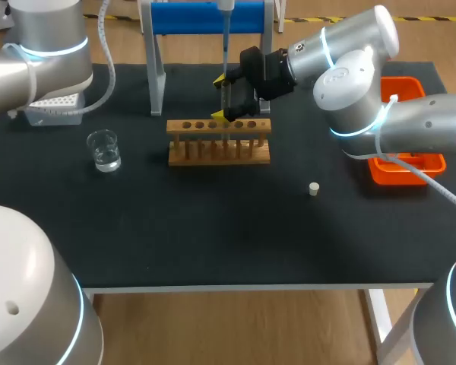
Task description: Invert the test tube, pick up the pipette, mount the tip to pipette, aspirate from beaker and dispense into the tube, eject the tip, return the pipette, and cap with the stopper.
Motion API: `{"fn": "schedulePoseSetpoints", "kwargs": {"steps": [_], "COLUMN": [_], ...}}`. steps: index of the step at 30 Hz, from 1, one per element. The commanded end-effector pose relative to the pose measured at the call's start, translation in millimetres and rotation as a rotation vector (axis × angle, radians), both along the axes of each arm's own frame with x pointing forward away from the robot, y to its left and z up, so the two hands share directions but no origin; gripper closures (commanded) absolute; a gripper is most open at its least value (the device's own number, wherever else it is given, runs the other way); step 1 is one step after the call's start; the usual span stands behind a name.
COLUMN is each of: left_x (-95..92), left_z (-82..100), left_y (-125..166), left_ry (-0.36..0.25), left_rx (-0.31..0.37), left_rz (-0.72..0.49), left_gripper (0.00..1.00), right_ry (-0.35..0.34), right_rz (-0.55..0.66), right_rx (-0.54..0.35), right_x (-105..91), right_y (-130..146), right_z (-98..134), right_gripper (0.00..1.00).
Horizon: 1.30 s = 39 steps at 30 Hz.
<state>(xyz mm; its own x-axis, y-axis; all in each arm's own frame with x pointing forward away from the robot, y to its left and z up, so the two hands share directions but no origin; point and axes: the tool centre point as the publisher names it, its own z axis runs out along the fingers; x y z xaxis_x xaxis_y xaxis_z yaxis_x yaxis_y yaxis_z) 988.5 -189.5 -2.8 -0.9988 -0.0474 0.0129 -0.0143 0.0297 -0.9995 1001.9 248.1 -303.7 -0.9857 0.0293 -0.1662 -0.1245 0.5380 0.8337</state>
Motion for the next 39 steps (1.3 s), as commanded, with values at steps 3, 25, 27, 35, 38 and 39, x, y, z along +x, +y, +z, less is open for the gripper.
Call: {"fn": "schedulePoseSetpoints", "kwargs": {"steps": [3, 25, 27, 35, 38, 39], "left_x": [3.8, 3.3, 3.3, 3.5, 3.5, 3.5], "left_z": [-5.3, -17.0, -18.2, -22.9, -25.2, -26.0], "left_y": [1, 1, 1, 1, 2, 2], "left_ry": [0.003, 0.025, 0.028, 0.039, 0.047, 0.049], "left_rx": [-0.004, -0.018, -0.020, -0.025, -0.026, -0.025], "left_rz": [-0.006, -0.003, -0.003, 0.000, 0.001, 0.001], "left_gripper": [1.00, 1.00, 1.00, 1.00, 1.00, 1.00], "right_ry": [0.001, 0.001, 0.001, 0.001, 0.001, 0.001], "right_rz": [0.001, 0.001, 0.001, 0.001, 0.001, 0.001], "right_rx": [-0.002, -0.002, -0.002, -0.002, -0.002, -0.002], "right_x": [0.4, 0.4, 0.4, 0.4, 0.4, 0.4], "right_y": [0, 0, 0, 0, 0, 0], "right_z": [0, 0, 0, 0, 0, 0], "right_gripper": [0.00, 0.00, 0.00, 0.00, 0.00, 0.00]}}
